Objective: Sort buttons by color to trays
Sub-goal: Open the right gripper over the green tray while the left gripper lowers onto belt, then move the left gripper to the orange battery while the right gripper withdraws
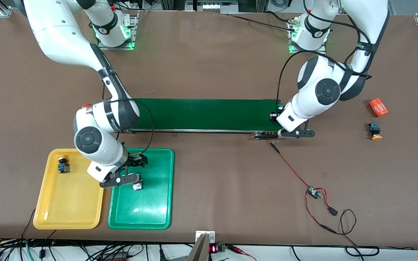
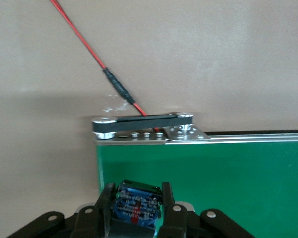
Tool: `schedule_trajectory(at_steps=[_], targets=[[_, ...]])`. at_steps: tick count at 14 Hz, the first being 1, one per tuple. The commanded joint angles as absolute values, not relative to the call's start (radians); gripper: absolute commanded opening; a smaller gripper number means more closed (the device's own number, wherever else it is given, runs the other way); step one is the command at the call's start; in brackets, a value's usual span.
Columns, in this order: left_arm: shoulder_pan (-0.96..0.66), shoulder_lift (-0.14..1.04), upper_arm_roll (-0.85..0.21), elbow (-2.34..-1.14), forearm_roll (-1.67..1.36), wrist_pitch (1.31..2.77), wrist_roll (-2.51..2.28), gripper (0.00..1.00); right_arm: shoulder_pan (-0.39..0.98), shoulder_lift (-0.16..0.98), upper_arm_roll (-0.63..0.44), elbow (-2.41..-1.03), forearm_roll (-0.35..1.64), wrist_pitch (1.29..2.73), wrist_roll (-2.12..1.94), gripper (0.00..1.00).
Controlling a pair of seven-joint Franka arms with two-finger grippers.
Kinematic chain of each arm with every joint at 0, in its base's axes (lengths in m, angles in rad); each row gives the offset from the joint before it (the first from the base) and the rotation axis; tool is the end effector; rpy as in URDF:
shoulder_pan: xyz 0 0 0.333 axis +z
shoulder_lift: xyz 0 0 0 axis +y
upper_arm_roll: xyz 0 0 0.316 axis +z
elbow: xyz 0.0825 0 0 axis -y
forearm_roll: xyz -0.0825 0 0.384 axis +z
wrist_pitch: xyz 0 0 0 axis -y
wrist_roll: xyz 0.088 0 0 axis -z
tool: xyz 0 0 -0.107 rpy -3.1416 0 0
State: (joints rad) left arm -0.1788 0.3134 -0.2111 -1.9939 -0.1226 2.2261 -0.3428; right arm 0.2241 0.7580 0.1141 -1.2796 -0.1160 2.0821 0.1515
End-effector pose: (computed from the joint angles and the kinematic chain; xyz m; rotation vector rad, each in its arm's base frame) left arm 0.5506 -0.2261 0.3019 3.0135 0.0588 -0.1939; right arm 0.7161 0.2232 0.3060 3.1113 0.3248 0.0844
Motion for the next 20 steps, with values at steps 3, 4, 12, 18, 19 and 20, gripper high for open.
schedule_trajectory(at_steps=[3, 4, 12, 18, 19, 20], targets=[[-0.192, 0.353, -0.215, -1.997, -0.143, 2.279, -0.393, 0.0, 0.23, 0.623, 0.101, -1.298, -0.089, 1.898, 0.158, 1.0], [-0.202, 0.362, -0.215, -1.999, -0.143, 2.286, -0.4, 0.0, 0.229, 0.599, 0.098, -1.31, -0.087, 1.867, 0.16, 1.0], [-0.227, 0.403, -0.215, -1.993, -0.141, 2.299, -0.416, 0.19, 0.212, 0.359, 0.097, -1.446, -0.066, 1.651, 0.175, 1.0], [-0.224, 0.399, -0.213, -1.959, -0.14, 2.292, -0.385, 1.0, 0.16, 0.224, 0.097, -1.526, -0.034, 1.609, 0.199, 1.0], [-0.225, 0.396, -0.213, -1.957, -0.14, 2.289, -0.387, 1.0, 0.135, 0.207, 0.097, -1.526, -0.031, 1.58, 0.199, 1.0], [-0.224, 0.388, -0.213, -1.957, -0.14, 2.286, -0.387, 1.0, 0.126, 0.193, 0.097, -1.523, -0.025, 1.569, 0.198, 1.0]])
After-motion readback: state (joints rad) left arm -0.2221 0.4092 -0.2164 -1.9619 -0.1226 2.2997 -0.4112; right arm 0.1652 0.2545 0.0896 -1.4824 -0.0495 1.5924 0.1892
